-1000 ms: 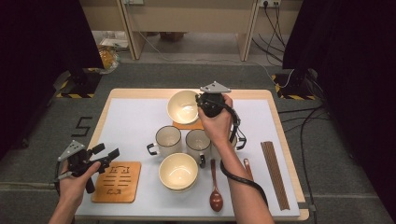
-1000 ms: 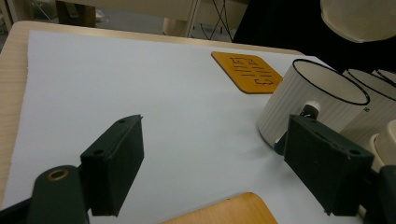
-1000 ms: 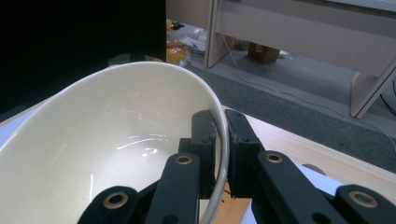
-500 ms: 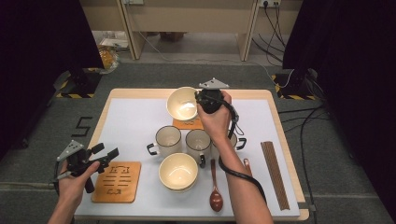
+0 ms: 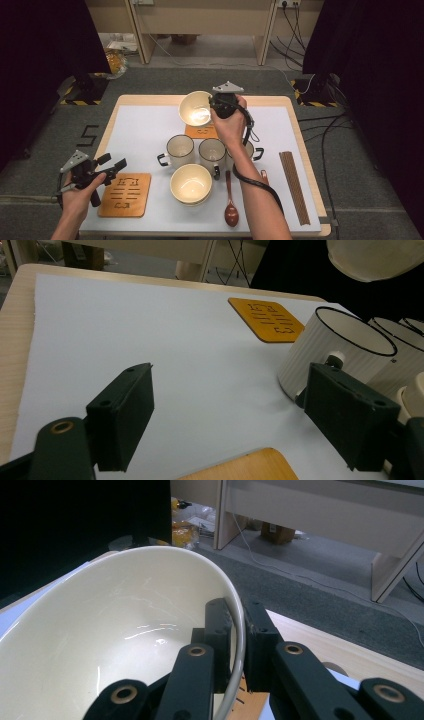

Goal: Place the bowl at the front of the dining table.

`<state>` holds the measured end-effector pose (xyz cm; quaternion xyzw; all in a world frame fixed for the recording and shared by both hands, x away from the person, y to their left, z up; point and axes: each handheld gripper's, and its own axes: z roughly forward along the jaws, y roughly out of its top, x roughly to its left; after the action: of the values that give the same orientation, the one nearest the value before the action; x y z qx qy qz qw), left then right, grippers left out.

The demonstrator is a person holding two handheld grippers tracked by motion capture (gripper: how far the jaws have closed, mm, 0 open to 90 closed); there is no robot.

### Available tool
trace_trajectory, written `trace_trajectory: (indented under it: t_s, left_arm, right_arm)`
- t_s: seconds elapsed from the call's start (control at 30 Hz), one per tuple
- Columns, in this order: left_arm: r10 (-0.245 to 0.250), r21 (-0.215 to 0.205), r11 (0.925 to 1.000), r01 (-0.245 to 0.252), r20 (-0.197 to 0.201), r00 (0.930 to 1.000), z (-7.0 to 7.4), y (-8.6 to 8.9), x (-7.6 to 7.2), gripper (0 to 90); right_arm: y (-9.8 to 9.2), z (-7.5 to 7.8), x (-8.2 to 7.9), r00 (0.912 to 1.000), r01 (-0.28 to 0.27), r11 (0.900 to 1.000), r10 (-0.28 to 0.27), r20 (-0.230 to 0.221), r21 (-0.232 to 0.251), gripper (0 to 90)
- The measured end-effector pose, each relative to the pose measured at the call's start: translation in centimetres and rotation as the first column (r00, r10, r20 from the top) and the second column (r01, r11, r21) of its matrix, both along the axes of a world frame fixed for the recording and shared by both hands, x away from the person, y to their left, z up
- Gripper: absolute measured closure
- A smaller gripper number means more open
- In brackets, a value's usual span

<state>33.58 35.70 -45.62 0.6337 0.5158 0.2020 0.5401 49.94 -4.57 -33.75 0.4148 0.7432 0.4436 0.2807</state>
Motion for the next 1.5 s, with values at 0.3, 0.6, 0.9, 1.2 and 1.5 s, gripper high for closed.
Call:
trace_trajectory:
  t_s: [0.3,0.6,0.9,1.2,1.5]
  left_arm:
    - [0.002,-0.002,1.0000,-0.002,-0.001,1.0000,0.0,0.0,0.0,19.3]
    - [0.002,-0.001,1.0000,-0.002,-0.003,1.0000,-0.1,0.0,0.0,19.3]
    - [0.000,-0.001,1.0000,0.000,-0.002,1.0000,-0.2,0.0,0.1,19.2]
    - [0.001,-0.002,1.0000,-0.001,-0.004,1.0000,-0.2,0.0,0.0,19.3]
    - [0.000,-0.002,1.0000,0.000,-0.007,1.0000,-0.3,0.0,0.1,19.3]
  right_arm:
    - [0.0,0.0,0.6,0.9999,0.011,1.000,-0.011,-0.005,-0.002,83.2]
    - [-0.1,0.0,1.2,0.9997,0.021,1.000,-0.021,-0.011,-0.005,83.2]
    - [0.0,0.0,1.9,0.9995,0.028,1.000,-0.028,-0.016,-0.005,83.2]
    - [0.1,-0.2,2.6,0.9990,0.036,0.999,-0.036,-0.025,-0.006,83.2]
    - [0.1,-0.7,3.2,0.9984,0.043,0.999,-0.043,-0.036,-0.004,83.2]
